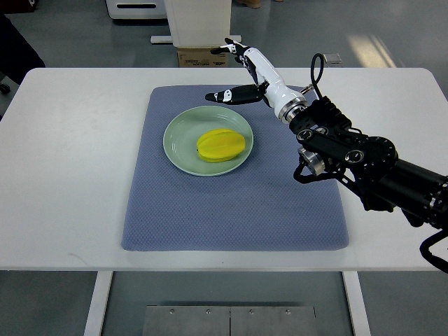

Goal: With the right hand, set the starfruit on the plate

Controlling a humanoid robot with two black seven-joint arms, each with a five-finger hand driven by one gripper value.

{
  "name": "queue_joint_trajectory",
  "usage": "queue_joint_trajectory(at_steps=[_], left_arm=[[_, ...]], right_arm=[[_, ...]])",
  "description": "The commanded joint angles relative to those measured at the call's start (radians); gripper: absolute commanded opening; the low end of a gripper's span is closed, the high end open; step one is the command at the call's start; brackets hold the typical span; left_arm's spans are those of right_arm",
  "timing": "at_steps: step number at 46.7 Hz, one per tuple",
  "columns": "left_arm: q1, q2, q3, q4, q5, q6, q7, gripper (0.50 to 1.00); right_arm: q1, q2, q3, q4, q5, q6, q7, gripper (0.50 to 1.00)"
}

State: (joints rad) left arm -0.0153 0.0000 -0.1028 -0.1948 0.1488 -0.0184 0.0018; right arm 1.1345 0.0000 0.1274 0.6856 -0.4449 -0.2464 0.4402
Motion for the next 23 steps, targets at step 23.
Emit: queue_joint_trajectory(at_steps=[23], left_arm=[[0.0,0.0,0.0,0.0,0.0,0.0,0.0,1.0]], right_arm=[[-0.03,-0.061,0.004,-0.001,0.003,0.006,-0.005,1.0]])
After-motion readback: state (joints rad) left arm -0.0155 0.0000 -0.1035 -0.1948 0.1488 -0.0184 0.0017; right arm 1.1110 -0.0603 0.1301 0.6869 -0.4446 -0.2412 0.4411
